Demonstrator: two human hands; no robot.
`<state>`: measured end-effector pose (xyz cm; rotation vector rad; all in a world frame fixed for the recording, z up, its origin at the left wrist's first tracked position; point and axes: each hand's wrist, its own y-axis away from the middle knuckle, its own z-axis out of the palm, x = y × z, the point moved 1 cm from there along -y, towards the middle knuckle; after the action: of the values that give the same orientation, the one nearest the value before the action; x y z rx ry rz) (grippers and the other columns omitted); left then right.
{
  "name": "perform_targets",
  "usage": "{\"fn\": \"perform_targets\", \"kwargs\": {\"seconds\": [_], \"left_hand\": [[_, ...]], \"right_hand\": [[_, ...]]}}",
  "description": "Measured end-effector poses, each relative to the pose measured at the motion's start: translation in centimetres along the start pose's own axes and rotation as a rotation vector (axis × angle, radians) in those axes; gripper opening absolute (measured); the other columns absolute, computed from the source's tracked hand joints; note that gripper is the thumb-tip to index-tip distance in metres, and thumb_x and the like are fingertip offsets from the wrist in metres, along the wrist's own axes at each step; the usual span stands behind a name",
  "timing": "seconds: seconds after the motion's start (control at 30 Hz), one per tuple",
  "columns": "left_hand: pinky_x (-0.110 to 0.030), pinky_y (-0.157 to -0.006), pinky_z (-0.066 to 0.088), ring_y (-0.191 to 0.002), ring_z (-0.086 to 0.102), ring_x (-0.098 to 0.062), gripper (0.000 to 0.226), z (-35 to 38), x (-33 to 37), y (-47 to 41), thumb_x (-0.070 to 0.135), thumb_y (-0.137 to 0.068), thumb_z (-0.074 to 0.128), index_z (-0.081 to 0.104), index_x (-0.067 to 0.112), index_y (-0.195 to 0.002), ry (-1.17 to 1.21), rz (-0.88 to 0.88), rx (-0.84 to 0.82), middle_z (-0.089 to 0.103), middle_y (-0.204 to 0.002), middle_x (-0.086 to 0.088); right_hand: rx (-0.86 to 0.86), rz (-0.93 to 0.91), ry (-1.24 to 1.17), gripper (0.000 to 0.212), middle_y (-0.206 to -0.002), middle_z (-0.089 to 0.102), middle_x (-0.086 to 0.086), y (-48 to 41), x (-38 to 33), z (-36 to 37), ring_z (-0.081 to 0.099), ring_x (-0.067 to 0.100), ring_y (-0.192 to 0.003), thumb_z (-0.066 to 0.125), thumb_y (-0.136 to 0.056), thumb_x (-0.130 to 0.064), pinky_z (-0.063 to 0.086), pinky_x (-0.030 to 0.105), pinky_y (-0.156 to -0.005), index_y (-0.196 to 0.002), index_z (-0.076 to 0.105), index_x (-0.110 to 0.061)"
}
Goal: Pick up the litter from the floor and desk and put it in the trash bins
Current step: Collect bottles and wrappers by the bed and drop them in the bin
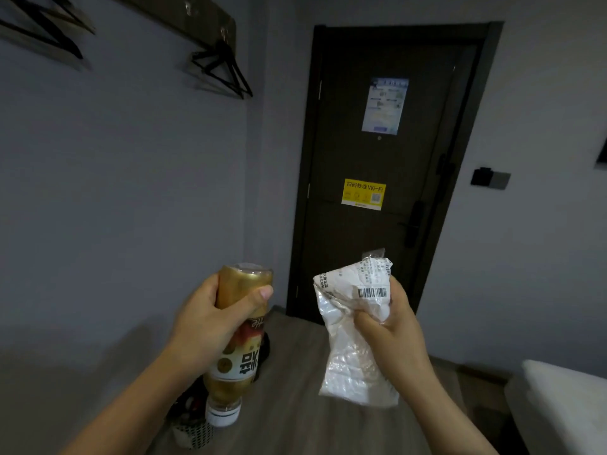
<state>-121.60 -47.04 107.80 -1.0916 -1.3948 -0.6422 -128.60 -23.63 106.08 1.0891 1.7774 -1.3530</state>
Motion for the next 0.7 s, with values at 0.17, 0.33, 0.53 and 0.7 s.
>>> {"fn": "perform_targets", "kwargs": {"seconds": [0.17,0.33,0.53,0.7], "left_hand": [[-0.013,-0.046,0.048,-0.065,0.068,-0.002,0.042,4.6,-2.5,-8.7,0.056,-0.057,0.072,0.063,0.03,-0.089,-0.037,-0.002,0.081,0.071,-0.077,0.008],[-0.015,-0.051,0.047,-0.071,0.067,-0.005,0.032,9.3,-4.7,-17.4,0.046,-0.069,0.074,0.062,0.029,-0.095,-0.101,-0.023,0.125,0.07,-0.086,0.007],[-0.019,-0.058,0.045,-0.081,0.064,-0.006,0.034,12.1,-8.1,-25.6,0.053,-0.07,0.07,0.057,0.036,-0.097,-0.148,-0.103,0.173,0.067,-0.092,0.013],[-0.01,-0.052,0.041,-0.076,0.061,0.001,0.033,11.5,-12.9,-31.8,0.053,-0.067,0.073,0.054,0.038,-0.09,-0.205,-0.178,0.242,0.063,-0.089,0.017]], "right_hand": [[-0.036,0.004,-0.038,0.051,-0.098,0.067,-0.017,-9.2,6.7,1.1,0.065,-0.001,-0.085,0.06,-0.085,-0.003,0.047,0.007,-0.063,-0.126,0.051,-0.031],[-0.073,0.009,-0.074,0.054,-0.1,0.066,-0.022,-18.8,12.3,1.1,0.064,-0.004,-0.088,0.06,-0.086,-0.004,0.049,0.012,-0.066,-0.124,0.048,-0.039],[-0.193,0.059,-0.092,0.055,-0.102,0.066,-0.015,-27.6,18.4,4.0,0.065,-0.003,-0.089,0.061,-0.087,-0.006,0.049,0.01,-0.064,-0.131,0.045,-0.035],[-0.279,0.097,-0.079,0.053,-0.099,0.065,-0.027,-33.0,23.1,8.6,0.065,-0.004,-0.087,0.061,-0.088,-0.008,0.05,0.011,-0.06,-0.129,0.044,-0.036]]}}
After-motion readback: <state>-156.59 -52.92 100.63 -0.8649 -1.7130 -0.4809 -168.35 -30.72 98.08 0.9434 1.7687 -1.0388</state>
